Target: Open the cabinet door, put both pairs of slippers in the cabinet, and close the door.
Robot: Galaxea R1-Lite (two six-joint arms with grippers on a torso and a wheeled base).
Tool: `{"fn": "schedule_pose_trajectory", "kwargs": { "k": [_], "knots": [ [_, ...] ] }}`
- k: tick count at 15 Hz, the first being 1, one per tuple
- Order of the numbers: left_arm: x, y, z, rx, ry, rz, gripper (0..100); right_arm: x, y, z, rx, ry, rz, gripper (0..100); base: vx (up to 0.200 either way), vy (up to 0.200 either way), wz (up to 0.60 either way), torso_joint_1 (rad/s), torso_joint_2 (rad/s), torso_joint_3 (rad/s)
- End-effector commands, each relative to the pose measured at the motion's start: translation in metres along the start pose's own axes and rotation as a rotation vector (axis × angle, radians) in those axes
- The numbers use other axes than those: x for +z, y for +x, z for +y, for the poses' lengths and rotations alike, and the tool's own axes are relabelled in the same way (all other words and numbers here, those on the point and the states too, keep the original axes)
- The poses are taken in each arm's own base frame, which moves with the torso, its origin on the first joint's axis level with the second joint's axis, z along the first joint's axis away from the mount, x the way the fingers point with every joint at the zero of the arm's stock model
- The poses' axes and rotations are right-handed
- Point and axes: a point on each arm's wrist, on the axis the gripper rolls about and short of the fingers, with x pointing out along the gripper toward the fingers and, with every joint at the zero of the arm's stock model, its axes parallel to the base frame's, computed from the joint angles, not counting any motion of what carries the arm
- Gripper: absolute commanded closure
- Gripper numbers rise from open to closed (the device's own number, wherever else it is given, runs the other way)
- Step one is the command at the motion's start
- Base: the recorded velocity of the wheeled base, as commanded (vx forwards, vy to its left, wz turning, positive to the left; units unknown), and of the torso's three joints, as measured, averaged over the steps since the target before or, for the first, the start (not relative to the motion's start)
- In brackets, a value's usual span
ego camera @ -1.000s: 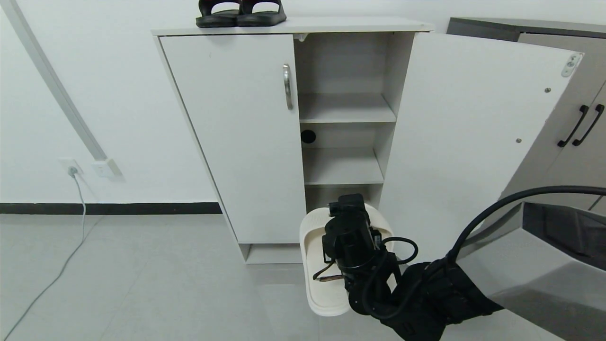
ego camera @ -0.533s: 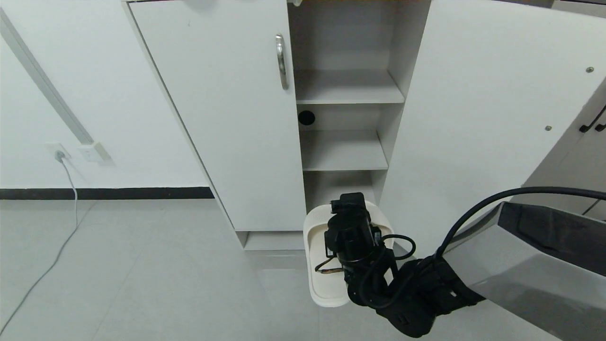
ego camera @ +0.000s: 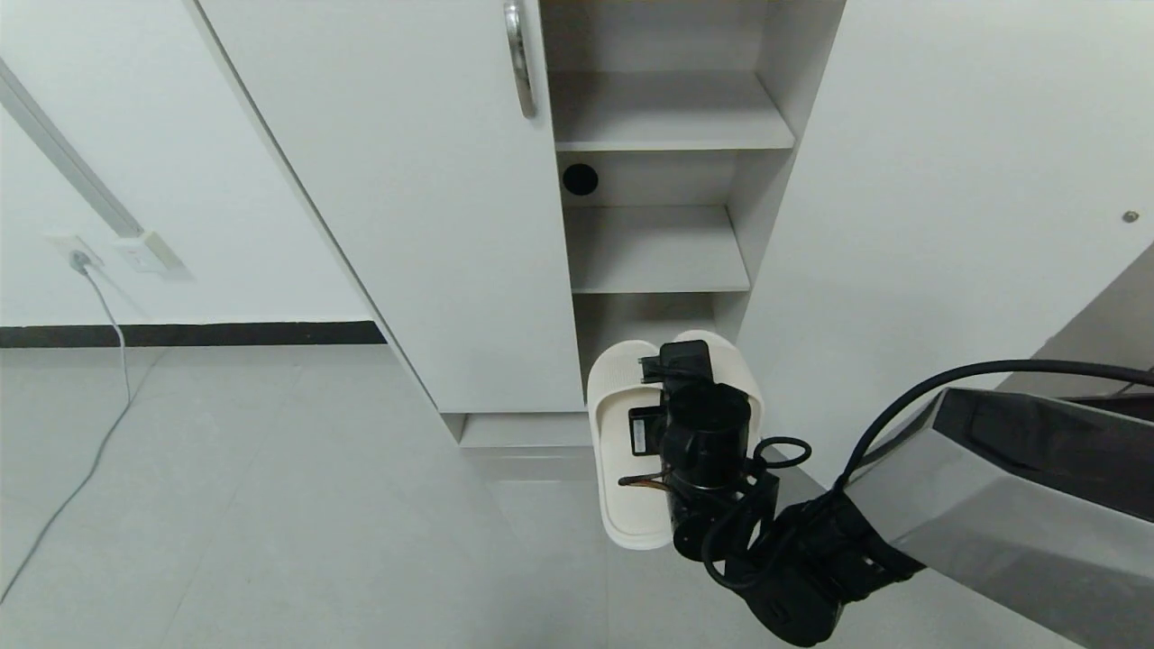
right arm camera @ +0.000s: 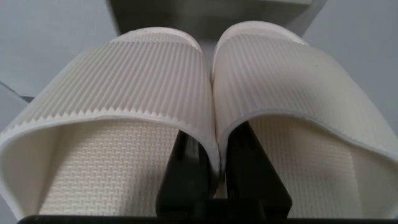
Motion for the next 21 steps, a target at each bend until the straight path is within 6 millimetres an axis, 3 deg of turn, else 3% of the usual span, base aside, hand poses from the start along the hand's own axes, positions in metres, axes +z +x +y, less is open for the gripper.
{"fn": "schedule_pose_trajectory", "kwargs": {
  "k": [1, 6, 19, 21],
  "knots": [
    [0.0, 0.0, 0.0, 0.0, 0.0, 0.002, 100, 0.008, 0.006, -0.007, -0.018, 0.02, -0.021, 100, 0.0, 0.0, 0.0, 0.0, 0.0, 0.0],
    [0.0, 0.0, 0.0, 0.002, 0.0, 0.002, 100, 0.015, 0.009, -0.011, -0.027, 0.03, -0.044, 100, 0.0, 0.0, 0.0, 0.0, 0.0, 0.0],
    [0.0, 0.0, 0.0, 0.0, -0.002, 0.0, 100, 0.014, 0.018, -0.012, -0.025, 0.044, -0.071, 100, 0.2, 0.0, 0.0, 0.002, 0.0, 0.0],
    [0.0, 0.0, 0.0, 0.002, -0.003, 0.0, 100, 0.014, 0.021, -0.009, -0.016, 0.046, -0.074, 100, 0.0, 0.0, 0.0, 0.0, 0.0, 0.0]
  ]
}}
